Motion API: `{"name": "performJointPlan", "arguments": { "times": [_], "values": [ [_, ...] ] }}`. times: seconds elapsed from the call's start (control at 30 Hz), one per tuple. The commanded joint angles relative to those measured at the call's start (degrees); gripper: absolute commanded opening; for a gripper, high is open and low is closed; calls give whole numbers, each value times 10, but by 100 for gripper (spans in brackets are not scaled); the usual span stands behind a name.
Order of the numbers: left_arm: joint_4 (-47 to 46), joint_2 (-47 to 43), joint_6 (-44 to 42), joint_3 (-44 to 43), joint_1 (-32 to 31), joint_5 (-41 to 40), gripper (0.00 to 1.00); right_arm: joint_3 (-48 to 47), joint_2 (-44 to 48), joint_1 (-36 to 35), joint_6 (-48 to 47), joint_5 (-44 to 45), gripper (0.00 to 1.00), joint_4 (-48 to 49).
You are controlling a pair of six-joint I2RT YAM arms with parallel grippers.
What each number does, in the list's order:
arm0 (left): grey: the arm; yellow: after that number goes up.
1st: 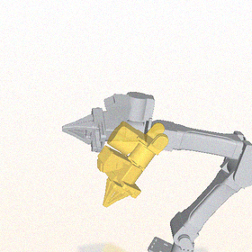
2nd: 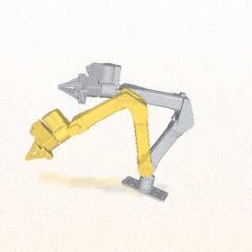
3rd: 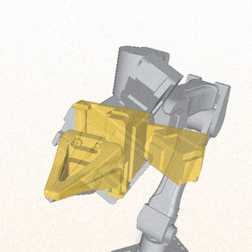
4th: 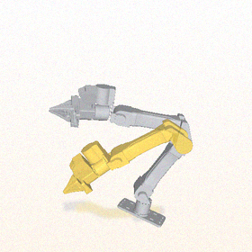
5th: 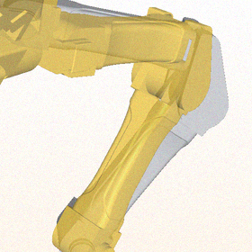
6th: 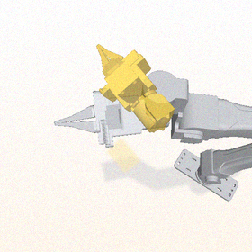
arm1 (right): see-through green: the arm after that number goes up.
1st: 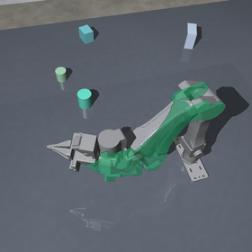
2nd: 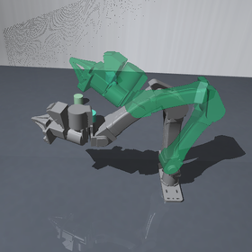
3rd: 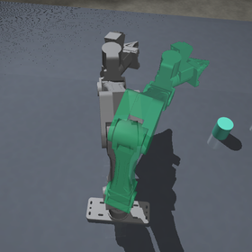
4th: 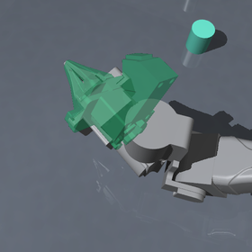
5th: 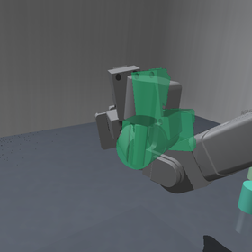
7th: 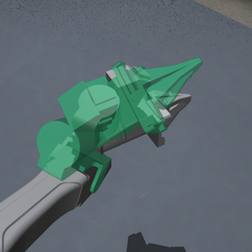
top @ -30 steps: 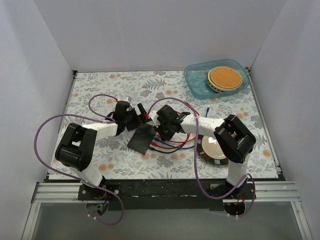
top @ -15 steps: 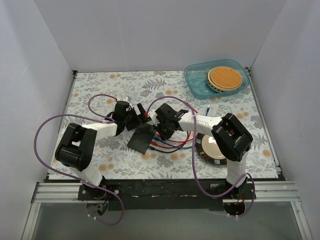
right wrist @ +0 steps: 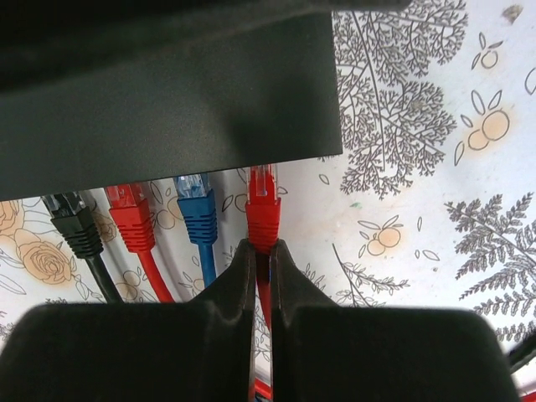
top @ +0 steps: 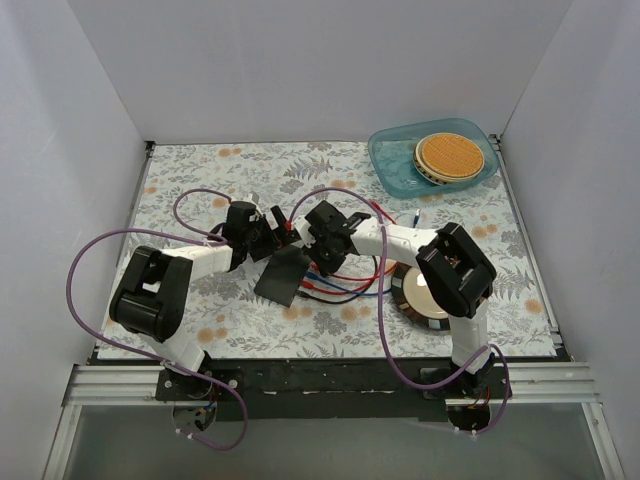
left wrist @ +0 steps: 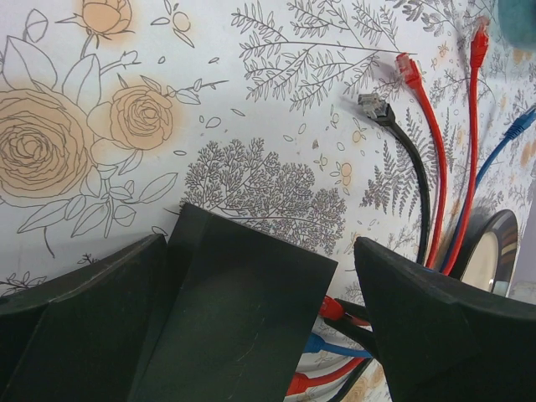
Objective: Insert the plug into the switch port
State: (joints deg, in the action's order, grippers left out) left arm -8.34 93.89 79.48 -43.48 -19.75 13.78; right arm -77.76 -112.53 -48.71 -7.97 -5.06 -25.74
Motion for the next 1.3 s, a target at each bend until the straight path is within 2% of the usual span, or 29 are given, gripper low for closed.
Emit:
{"name": "performJointPlan", "arguments": {
  "times": [0.0,0.7,1.27],
  "values": [
    [16,-29,-3,6,-14,32,96,-24,-21,-13,-21,-10,1,10],
    [-4,-49,14,52,-15,78,80,-35,-21,-13,34,-30,1,90],
    [-9,-63,30,65,-23,85,77,-57,-15,-13,60,-27,1,128]
  ]
}}
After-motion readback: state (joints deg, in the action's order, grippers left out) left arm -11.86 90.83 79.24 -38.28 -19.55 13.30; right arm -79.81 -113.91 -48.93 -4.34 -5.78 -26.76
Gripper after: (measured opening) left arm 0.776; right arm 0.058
